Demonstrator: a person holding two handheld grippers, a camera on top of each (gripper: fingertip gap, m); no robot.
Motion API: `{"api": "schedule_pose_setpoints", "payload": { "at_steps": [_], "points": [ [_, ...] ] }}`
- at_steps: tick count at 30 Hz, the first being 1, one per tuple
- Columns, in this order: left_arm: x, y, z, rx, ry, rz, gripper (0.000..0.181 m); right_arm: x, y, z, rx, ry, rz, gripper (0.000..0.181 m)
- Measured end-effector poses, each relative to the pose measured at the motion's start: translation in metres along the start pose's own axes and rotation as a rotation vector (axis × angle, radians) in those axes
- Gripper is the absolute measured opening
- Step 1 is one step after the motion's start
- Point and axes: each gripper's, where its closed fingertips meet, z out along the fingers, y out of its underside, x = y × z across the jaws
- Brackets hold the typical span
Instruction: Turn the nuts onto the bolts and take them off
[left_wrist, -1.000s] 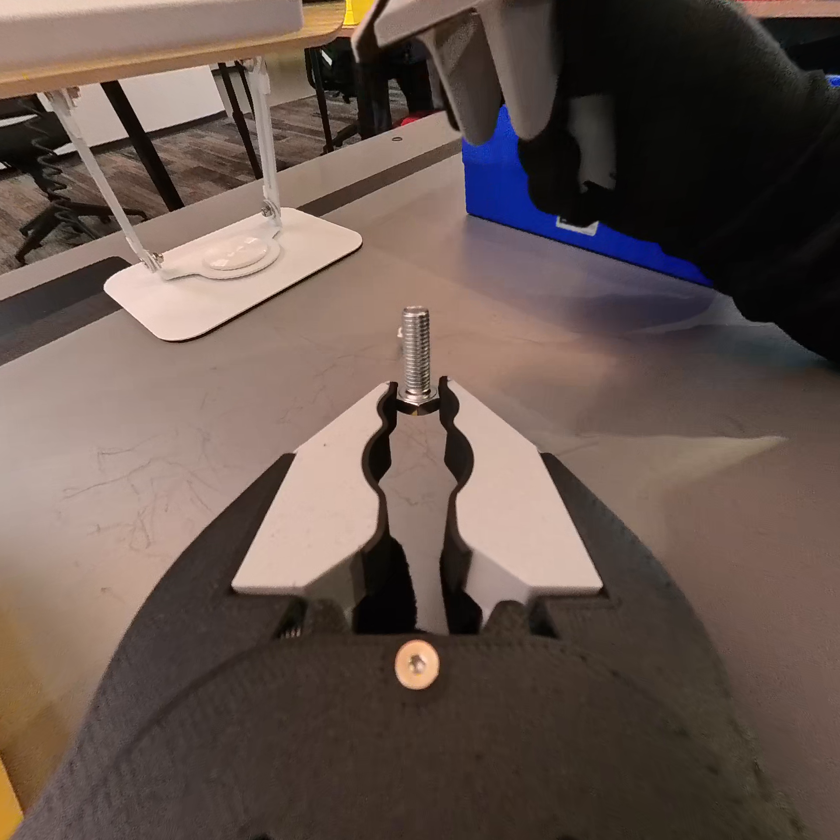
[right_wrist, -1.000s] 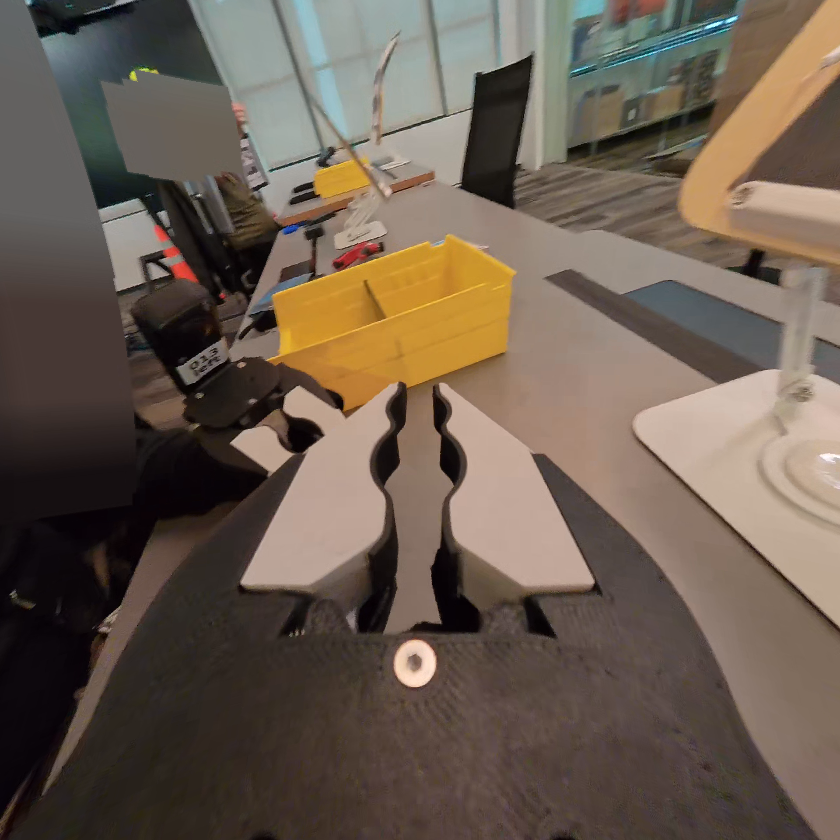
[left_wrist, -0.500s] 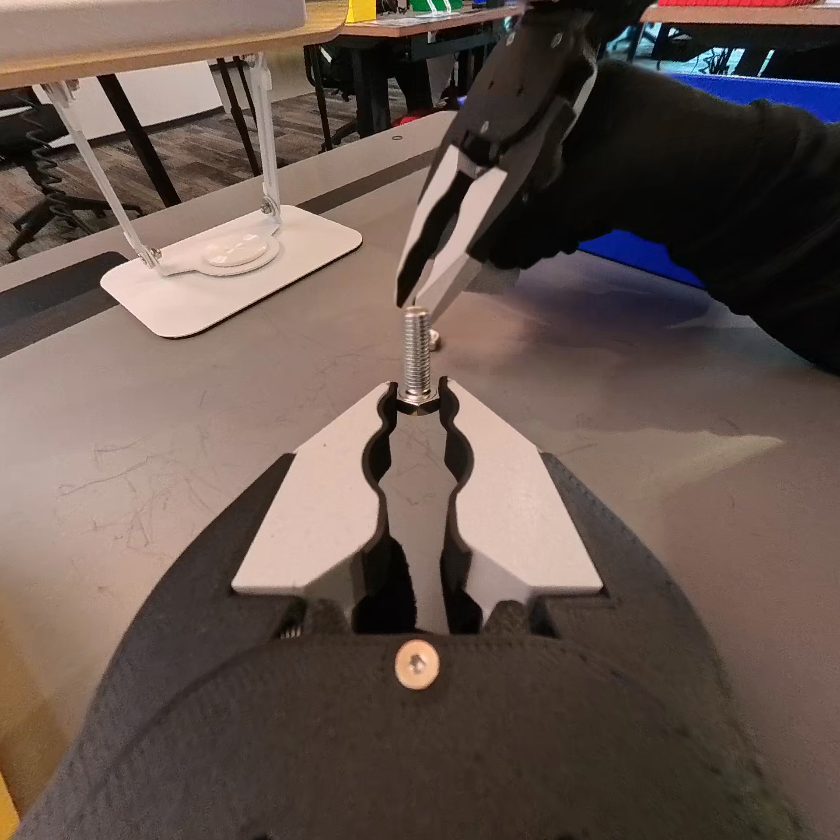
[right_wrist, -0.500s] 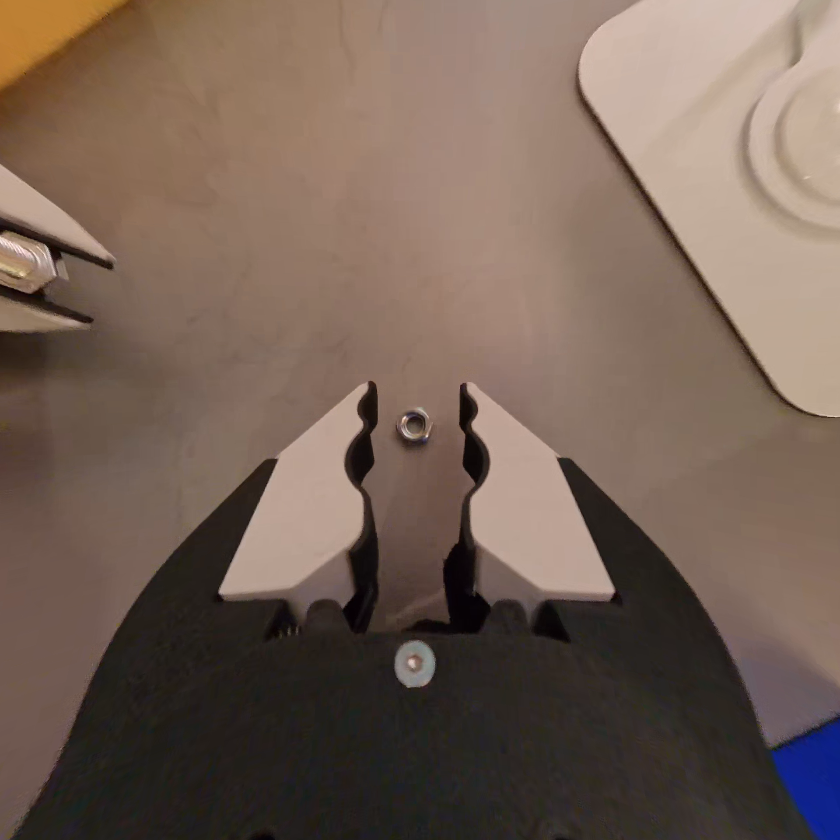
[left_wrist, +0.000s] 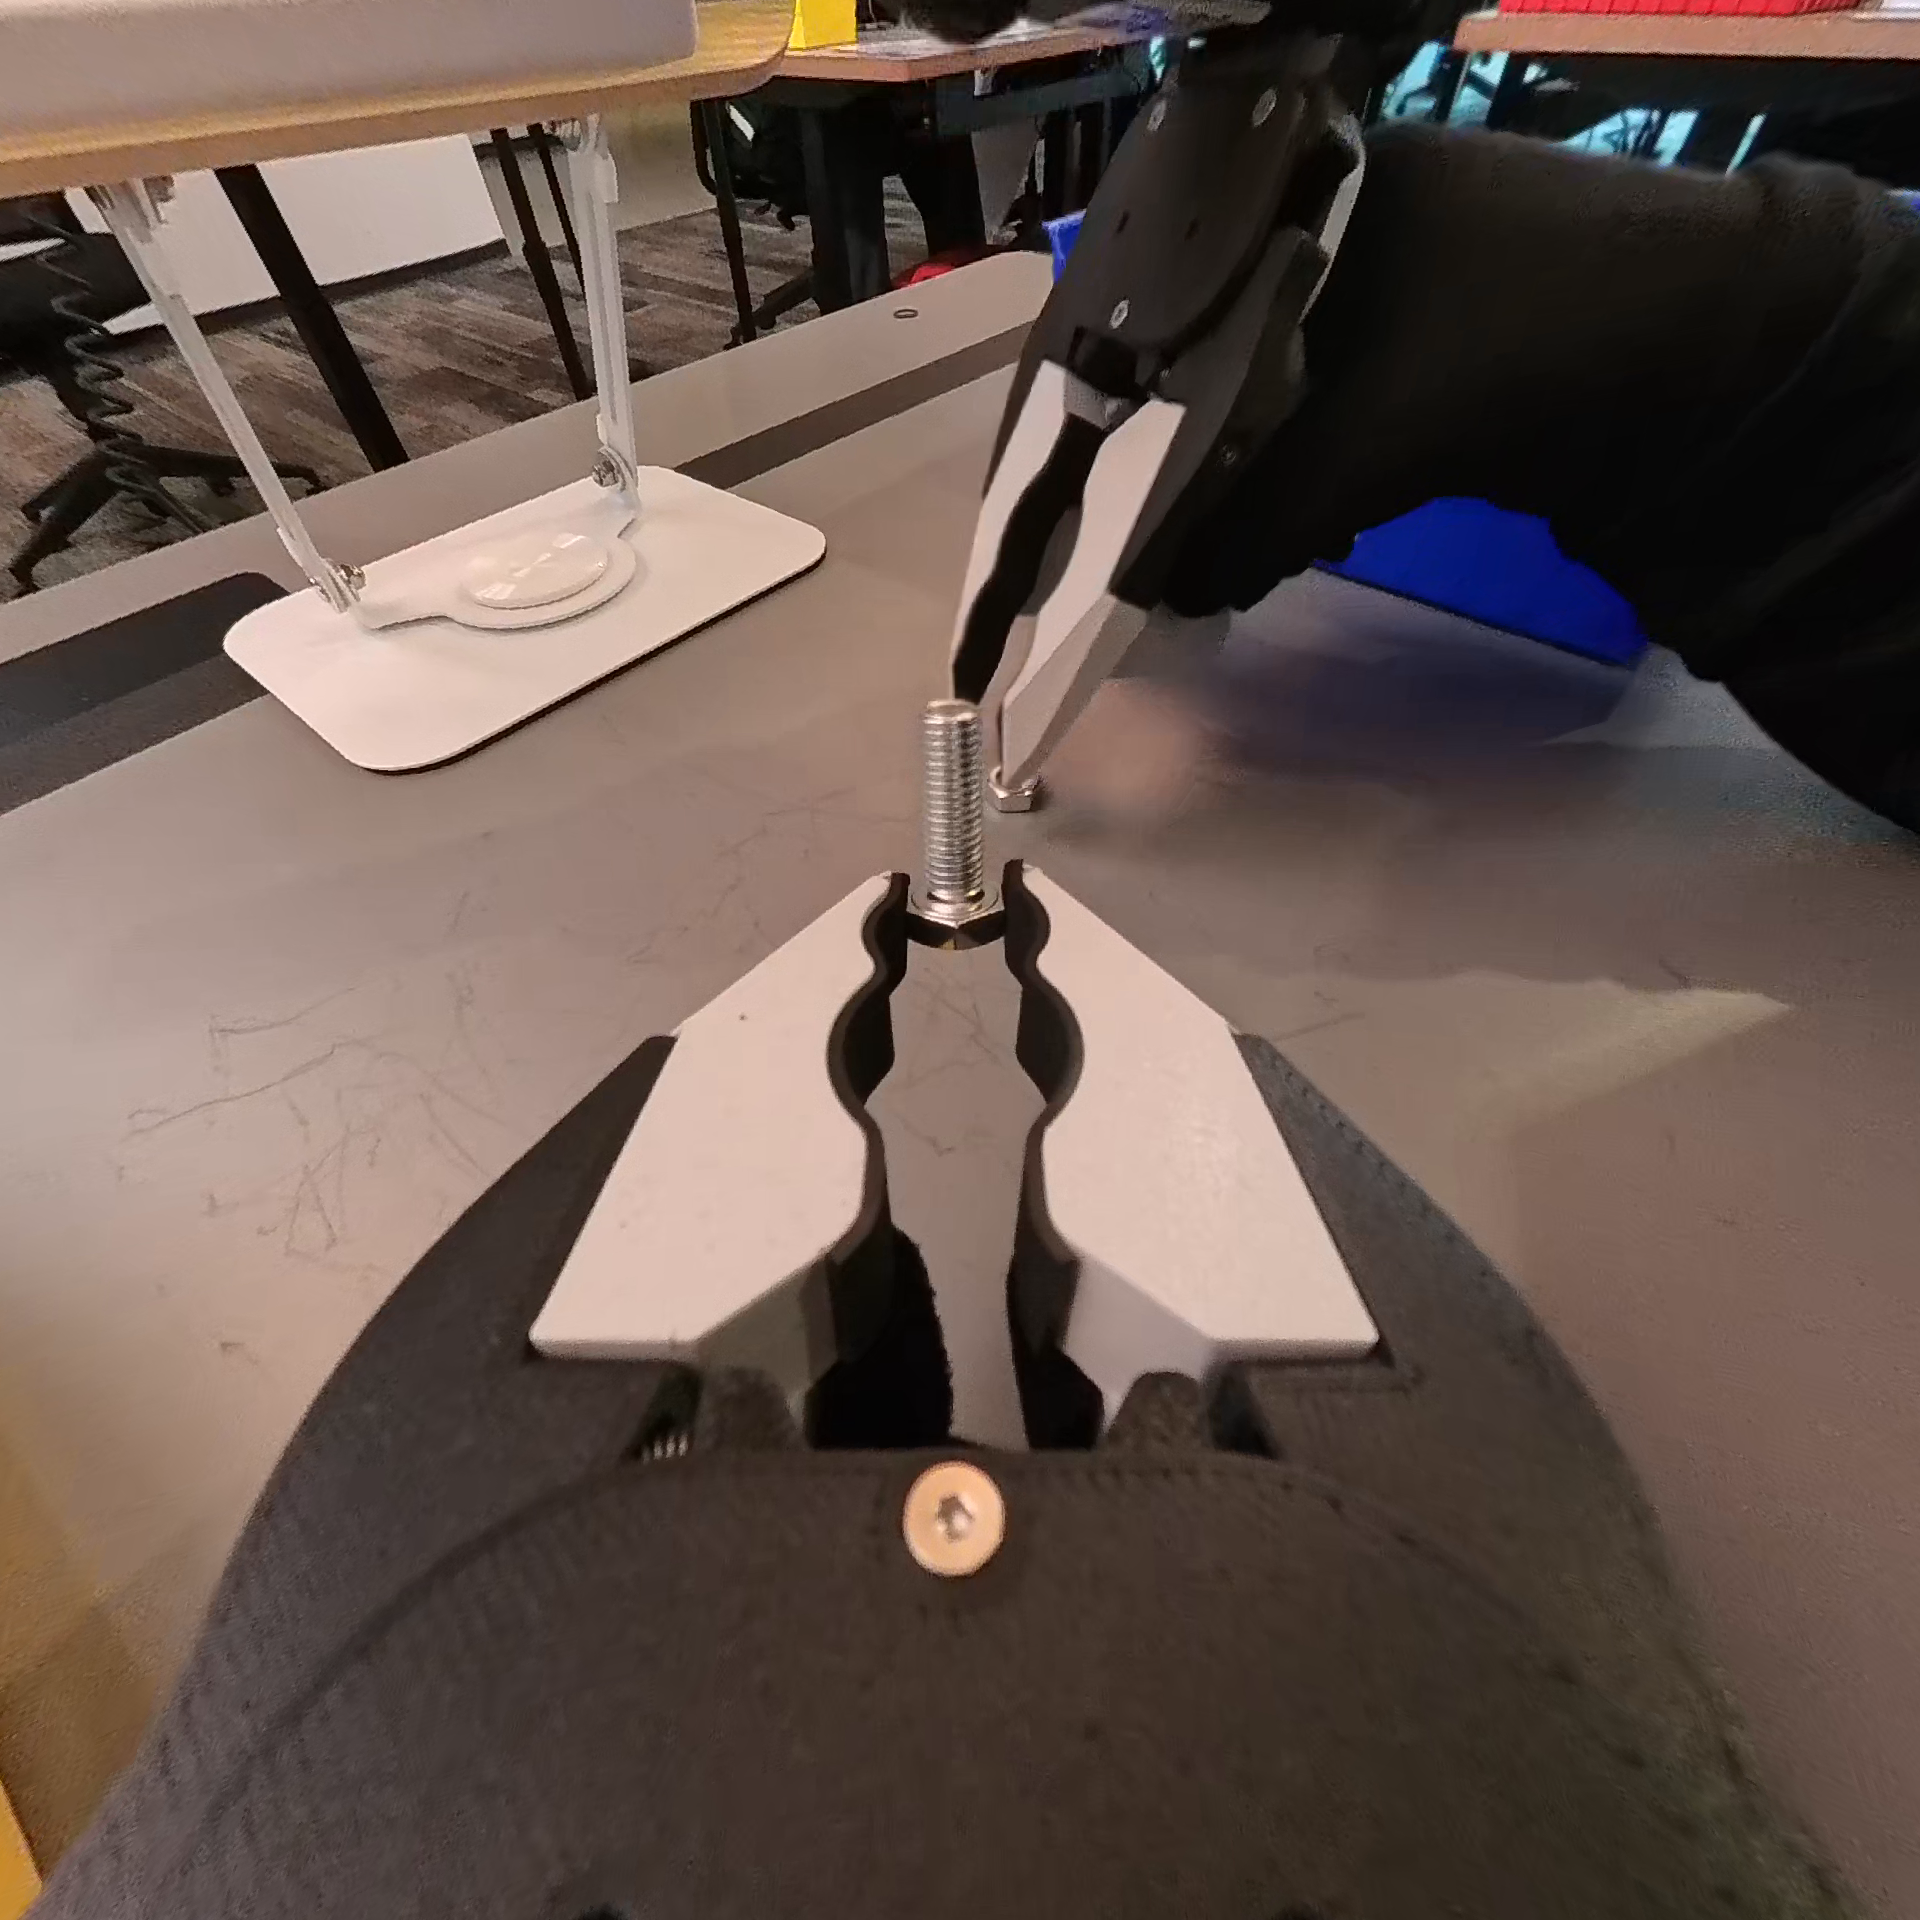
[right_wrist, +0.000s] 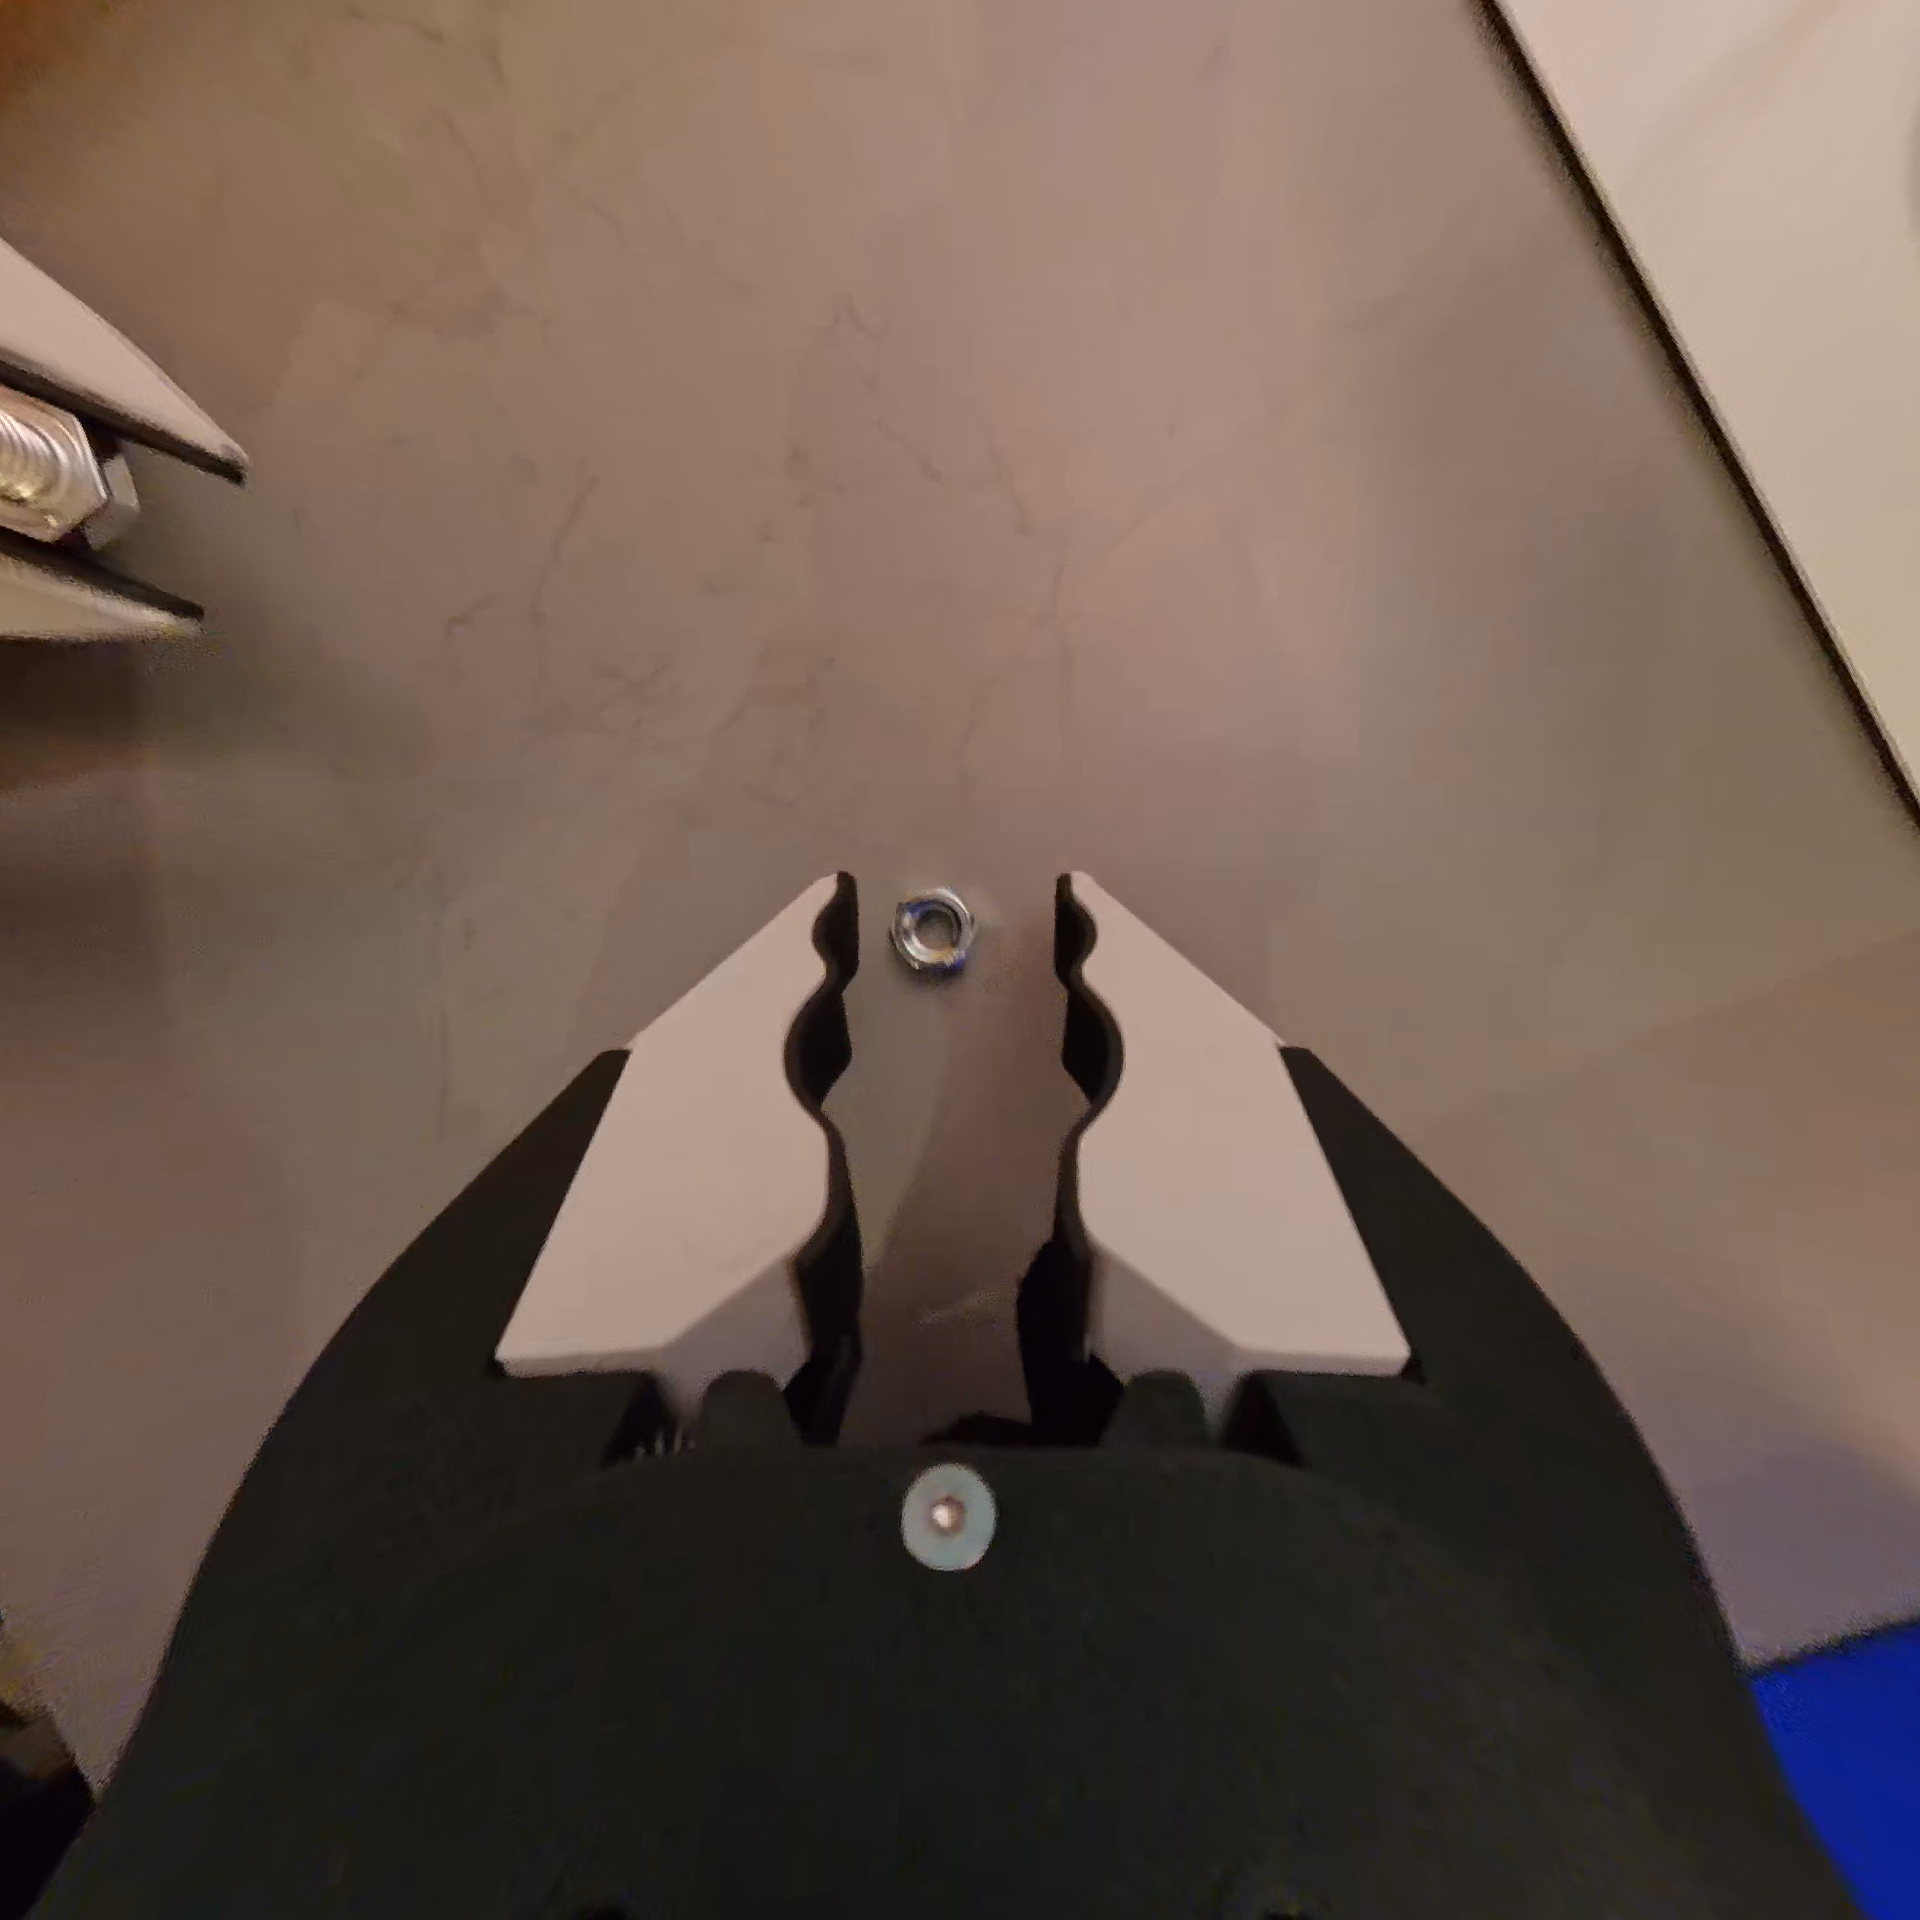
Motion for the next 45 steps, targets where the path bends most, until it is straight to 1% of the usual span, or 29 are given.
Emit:
{"api": "schedule_pose_setpoints", "payload": {
  "at_steps": [3,7,12,14,15,19,23,27,29,31,34,39,43,45],
  "points": [
    [0.000,0.000,0.000,-0.004,0.000,0.002,0.016,0.004,0.011,-0.002,-0.051,0.010,0.008,0.039],
    [0.000,0.001,0.001,-0.006,-0.001,0.002,0.016,-0.004,0.017,0.005,-0.094,-0.014,-0.012,0.031],
    [0.000,0.000,0.000,-0.003,0.001,0.003,0.016,-0.008,0.014,0.008,-0.083,-0.029,-0.021,0.026],
    [0.000,0.000,0.000,-0.003,0.001,0.002,0.016,-0.008,0.015,0.008,-0.090,-0.023,-0.026,0.019],
    [0.000,0.000,0.000,-0.002,0.002,0.002,0.016,-0.008,0.015,0.008,-0.089,-0.022,-0.025,0.019],
    [0.000,0.000,0.000,-0.003,0.002,0.001,0.016,-0.008,0.015,0.008,-0.101,-0.004,-0.023,0.027],
    [0.000,0.001,0.001,-0.005,0.002,0.001,0.016,-0.006,0.018,0.007,-0.116,0.012,-0.001,0.028],
    [0.000,0.001,0.001,-0.007,0.001,0.002,0.016,-0.009,0.016,0.009,-0.112,0.003,-0.012,0.017],
    [0.000,0.001,0.000,-0.004,-0.001,0.003,0.016,-0.010,0.016,0.009,-0.109,0.003,-0.021,0.016],
    [0.001,0.000,0.000,0.001,-0.001,0.010,0.016,-0.013,0.010,0.007,-0.081,-0.007,-0.034,0.016],
    [0.005,-0.003,-0.001,0.020,0.011,0.031,0.016,-0.031,-0.011,-0.008,0.033,-0.076,-0.089,0.016],
    [0.015,-0.008,-0.002,0.045,0.036,0.083,0.016,-0.086,-0.044,-0.045,0.242,-0.324,-0.203,0.016],
    [0.023,-0.010,-0.002,0.055,0.051,0.129,0.016,-0.110,-0.054,-0.066,0.297,-0.375,-0.293,0.016],
    [0.025,-0.011,-0.002,0.061,0.058,0.142,0.016,-0.116,-0.056,-0.072,0.301,-0.378,-0.321,0.016]
  ]
}}
